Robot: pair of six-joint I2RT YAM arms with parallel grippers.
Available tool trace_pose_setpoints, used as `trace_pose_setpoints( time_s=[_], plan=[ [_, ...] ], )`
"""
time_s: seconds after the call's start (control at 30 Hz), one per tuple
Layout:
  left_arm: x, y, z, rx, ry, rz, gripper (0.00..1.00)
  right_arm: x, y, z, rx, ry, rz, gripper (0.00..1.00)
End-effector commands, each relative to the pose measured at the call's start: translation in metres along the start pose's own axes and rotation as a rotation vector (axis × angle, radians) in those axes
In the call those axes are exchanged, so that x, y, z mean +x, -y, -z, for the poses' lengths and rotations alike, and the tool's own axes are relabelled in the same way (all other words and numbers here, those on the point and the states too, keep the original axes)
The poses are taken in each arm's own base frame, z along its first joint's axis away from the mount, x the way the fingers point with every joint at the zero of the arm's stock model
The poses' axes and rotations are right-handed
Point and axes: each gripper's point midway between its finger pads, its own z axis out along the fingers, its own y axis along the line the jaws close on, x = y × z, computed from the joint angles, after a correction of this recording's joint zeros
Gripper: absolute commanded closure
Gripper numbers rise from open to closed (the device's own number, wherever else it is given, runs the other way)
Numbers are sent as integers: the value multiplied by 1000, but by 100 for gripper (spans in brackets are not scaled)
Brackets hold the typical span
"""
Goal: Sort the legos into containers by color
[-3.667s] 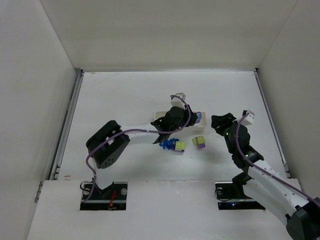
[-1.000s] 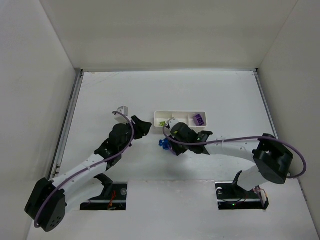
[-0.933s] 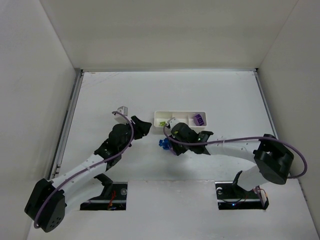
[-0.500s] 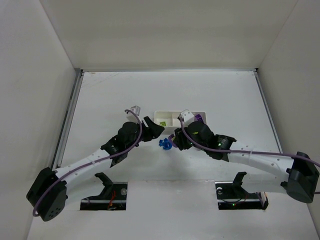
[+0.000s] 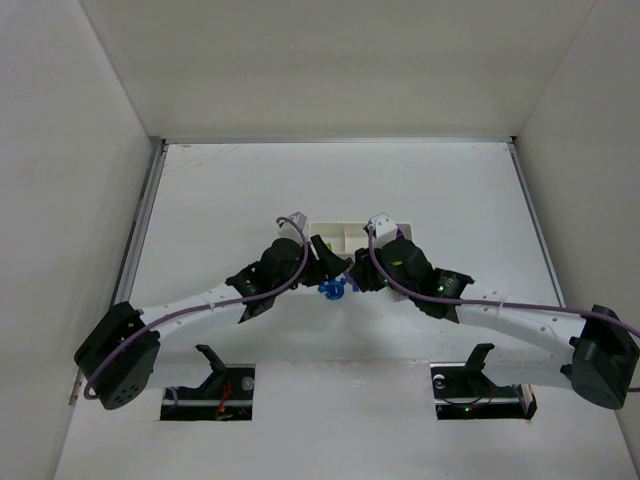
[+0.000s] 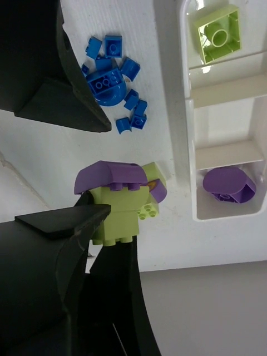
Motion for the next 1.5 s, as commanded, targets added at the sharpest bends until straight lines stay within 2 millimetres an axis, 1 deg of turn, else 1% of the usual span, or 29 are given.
trace_pose_setpoints(
  time_s=[0.0,0.1,0.27,0.37,0.5,0.67,0.73,0.9,1.0,1.13,1.23,1.33,1.4,1.47],
  plan=[
    [-6,28,-5,67,6,13,51,-27,-6,-1,-19,106,-34,69],
    [-6,27,-10,65,11,32,55,-28,-6,0,-22,121,-45,69],
    [-7,33,-14,93,22,70,56,-30,-9,3,-45,149,-77,69],
    [-7,33,-15,94,32,77,56,-29,-12,3,-63,155,-95,69],
    [-15,27,-11,85,80,106,51,-25,-10,2,-59,147,-95,69],
    [-24,27,-5,96,128,130,50,-21,-7,2,-47,141,-99,69],
    [-24,27,-5,89,136,142,50,-24,-7,3,-48,152,-101,68],
    [-26,18,-10,47,155,181,51,-28,-8,4,-46,161,-103,68],
    [-26,22,-11,50,152,170,52,-28,-6,4,-39,163,-104,68],
    [-22,26,-16,54,138,163,53,-34,-8,5,-45,182,-110,68],
    [-17,31,-19,62,121,156,56,-39,-7,5,-42,210,-122,68],
    [-16,30,-21,57,120,154,58,-42,-8,7,-42,233,-131,68],
    [-17,30,-21,58,122,153,62,-43,-9,8,-48,238,-135,68],
    [-19,30,-20,61,131,153,70,-42,-9,7,-45,235,-135,68]
  ],
)
